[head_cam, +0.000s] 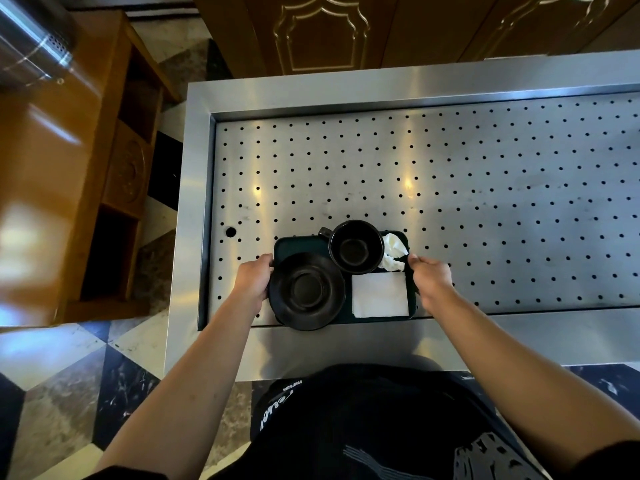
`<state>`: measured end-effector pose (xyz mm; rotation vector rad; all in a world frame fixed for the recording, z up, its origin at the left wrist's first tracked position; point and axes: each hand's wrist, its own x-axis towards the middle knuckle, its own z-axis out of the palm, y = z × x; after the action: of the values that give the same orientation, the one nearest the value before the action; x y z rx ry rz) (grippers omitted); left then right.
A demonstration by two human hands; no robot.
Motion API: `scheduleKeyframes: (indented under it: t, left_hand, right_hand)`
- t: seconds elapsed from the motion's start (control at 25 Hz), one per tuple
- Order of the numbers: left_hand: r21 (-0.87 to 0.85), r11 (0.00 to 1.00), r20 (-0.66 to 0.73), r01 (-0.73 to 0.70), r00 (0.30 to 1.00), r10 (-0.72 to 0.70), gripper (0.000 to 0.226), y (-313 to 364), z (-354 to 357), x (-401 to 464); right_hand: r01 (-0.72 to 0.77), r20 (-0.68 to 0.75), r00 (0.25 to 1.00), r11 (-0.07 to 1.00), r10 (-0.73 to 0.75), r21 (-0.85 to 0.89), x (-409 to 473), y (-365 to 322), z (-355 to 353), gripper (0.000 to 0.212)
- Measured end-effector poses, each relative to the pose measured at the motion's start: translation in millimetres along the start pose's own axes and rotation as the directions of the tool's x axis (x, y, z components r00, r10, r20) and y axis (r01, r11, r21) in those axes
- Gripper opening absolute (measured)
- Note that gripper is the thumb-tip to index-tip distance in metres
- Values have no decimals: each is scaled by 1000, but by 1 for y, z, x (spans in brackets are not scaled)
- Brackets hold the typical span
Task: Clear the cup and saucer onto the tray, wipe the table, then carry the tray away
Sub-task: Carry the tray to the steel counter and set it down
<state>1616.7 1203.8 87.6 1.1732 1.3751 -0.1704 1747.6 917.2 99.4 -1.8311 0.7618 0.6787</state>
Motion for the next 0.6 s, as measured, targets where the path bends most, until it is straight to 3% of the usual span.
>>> scheduleKeyframes:
  t: [0.6]
  left_hand:
    - [19,1000,-28,23,999,-22,25,-8,1,7]
  right_hand:
    - [19,12,1000,999,-18,-47,3,5,-1,33]
